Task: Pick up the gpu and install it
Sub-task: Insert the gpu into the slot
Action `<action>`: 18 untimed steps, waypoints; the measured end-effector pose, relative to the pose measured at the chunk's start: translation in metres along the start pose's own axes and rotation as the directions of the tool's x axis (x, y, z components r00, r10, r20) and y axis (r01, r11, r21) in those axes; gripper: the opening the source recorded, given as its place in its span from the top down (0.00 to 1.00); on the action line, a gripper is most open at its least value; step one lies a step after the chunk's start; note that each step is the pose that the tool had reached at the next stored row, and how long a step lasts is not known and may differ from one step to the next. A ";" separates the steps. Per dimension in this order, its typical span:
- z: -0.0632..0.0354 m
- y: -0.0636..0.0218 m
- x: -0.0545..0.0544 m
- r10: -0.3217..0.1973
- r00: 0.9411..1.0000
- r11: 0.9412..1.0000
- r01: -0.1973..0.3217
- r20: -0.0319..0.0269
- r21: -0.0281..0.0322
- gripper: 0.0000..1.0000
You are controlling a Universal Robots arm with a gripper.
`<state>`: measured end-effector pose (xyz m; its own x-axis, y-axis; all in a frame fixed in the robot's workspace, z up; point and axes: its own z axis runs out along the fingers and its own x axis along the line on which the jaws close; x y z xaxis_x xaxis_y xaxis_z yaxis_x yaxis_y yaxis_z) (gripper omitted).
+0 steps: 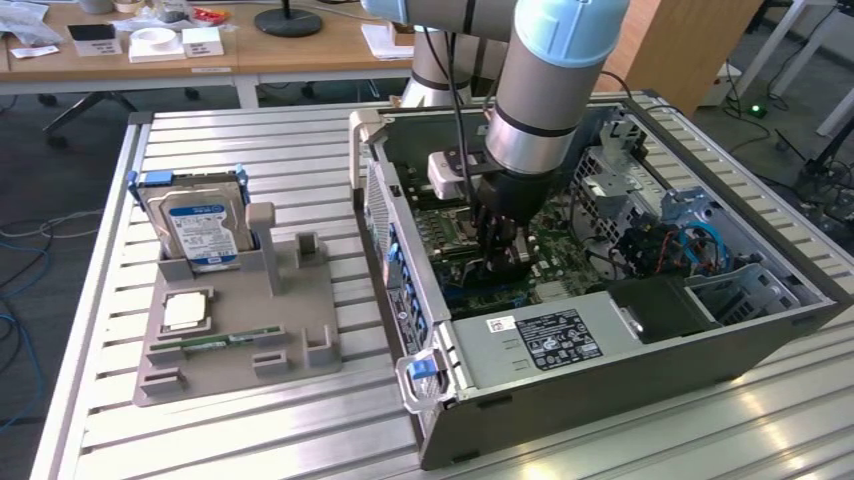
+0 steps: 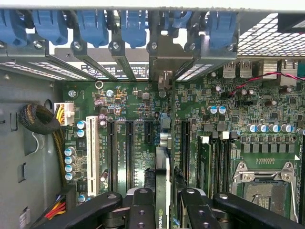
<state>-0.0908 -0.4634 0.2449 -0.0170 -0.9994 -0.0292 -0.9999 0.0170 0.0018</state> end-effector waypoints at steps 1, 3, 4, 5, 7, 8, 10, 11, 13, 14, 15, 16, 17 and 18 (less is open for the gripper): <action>0.0000 0.0000 0.000 0.000 1.000 1.000 0.000 0.000 0.000 0.74; 0.0000 0.0000 0.000 0.000 1.000 1.000 0.000 0.000 0.000 0.74; 0.0000 0.0000 0.000 0.000 1.000 1.000 0.000 0.000 0.000 0.74; 0.0000 0.0000 0.000 0.000 1.000 1.000 0.000 0.000 0.000 0.74; 0.0005 0.0003 0.000 0.000 1.000 1.000 0.000 0.001 0.000 0.74; 0.0004 0.0003 0.000 0.000 1.000 1.000 0.000 0.001 0.000 0.73; 0.0001 0.0000 0.000 0.000 1.000 1.000 0.000 0.000 0.000 0.61; 0.0000 0.0000 0.000 0.000 1.000 1.000 0.000 0.000 0.000 0.61; 0.0000 0.0000 0.000 0.000 1.000 1.000 0.000 0.000 0.000 0.56; 0.0000 0.0000 0.000 0.000 1.000 1.000 0.000 0.000 0.000 0.49; 0.0000 0.0000 0.000 0.000 1.000 1.000 0.000 0.000 0.000 0.49; 0.0000 0.0000 0.000 0.000 1.000 1.000 0.000 0.000 0.000 0.49; 0.0000 0.0000 0.000 0.000 1.000 1.000 0.000 0.000 0.000 0.49; 0.0000 0.0000 0.000 0.000 1.000 1.000 0.000 0.000 0.000 0.49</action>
<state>-0.0908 -0.4634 0.2449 -0.0170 -0.9994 -0.0293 -0.9999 0.0170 0.0018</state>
